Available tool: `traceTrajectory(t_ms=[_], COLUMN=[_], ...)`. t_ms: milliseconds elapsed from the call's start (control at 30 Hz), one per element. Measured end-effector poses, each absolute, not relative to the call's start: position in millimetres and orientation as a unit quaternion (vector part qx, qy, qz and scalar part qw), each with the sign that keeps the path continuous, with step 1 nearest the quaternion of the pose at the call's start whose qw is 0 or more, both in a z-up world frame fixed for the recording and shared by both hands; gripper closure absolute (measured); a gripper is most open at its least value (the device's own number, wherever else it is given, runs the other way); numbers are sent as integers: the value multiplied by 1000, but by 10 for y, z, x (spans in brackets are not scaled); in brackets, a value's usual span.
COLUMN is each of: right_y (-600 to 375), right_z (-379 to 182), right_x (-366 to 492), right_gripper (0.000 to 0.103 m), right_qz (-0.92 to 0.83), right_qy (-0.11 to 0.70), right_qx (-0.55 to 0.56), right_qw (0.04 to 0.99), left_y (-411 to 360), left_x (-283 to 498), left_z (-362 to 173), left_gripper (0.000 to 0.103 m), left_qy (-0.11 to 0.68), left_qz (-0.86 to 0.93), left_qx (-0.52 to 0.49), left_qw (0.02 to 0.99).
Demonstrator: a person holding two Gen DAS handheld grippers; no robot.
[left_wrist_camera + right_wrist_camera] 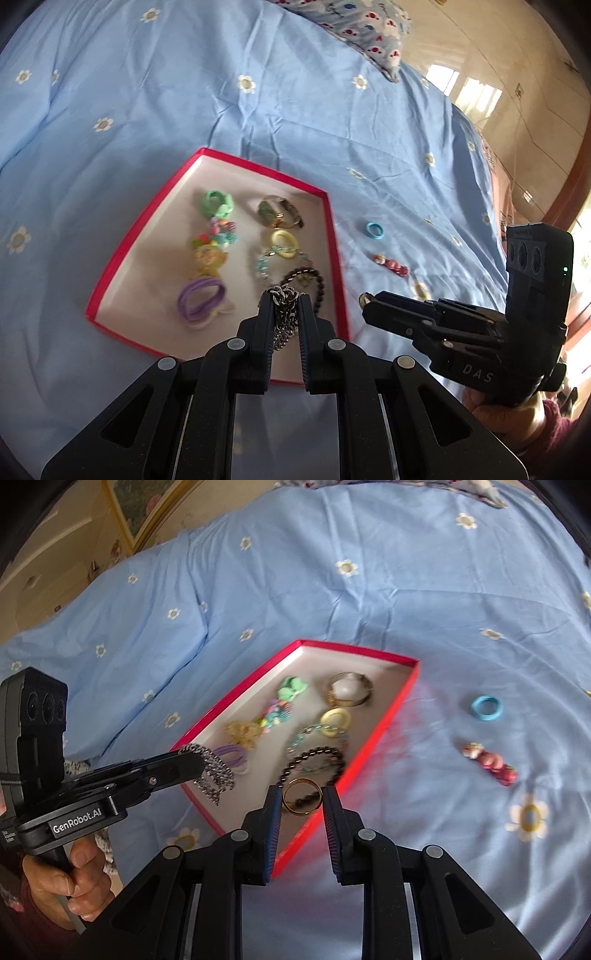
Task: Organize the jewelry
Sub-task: 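Carry the silver chain and gold ring over the red box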
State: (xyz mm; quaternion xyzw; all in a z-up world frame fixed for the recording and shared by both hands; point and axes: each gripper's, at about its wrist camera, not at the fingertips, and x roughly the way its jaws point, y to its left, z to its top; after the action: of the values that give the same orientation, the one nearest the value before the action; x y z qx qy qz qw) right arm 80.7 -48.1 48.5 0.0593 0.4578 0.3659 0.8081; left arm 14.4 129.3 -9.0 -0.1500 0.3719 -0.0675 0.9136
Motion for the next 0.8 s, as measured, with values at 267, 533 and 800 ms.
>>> traceTrajectory(t_ms=[267, 533, 800], right_y=[-150, 12, 139], right_z=[371, 170, 65], right_x=[859, 999, 1028], right_gripper=[80, 80, 80], right_qz=[383, 370, 367], right_qy=[470, 485, 493], right_qx=[38, 11, -19], right_qw=[794, 792, 789], left_y=[1475, 1607, 1652], left_x=[172, 236, 259], left_z=[-257, -454, -581], left_gripper=[93, 93, 92], left_qy=[387, 407, 421], left_qz=[-53, -33, -22], left_qx=[-167, -175, -176], left_qw=[905, 896, 890])
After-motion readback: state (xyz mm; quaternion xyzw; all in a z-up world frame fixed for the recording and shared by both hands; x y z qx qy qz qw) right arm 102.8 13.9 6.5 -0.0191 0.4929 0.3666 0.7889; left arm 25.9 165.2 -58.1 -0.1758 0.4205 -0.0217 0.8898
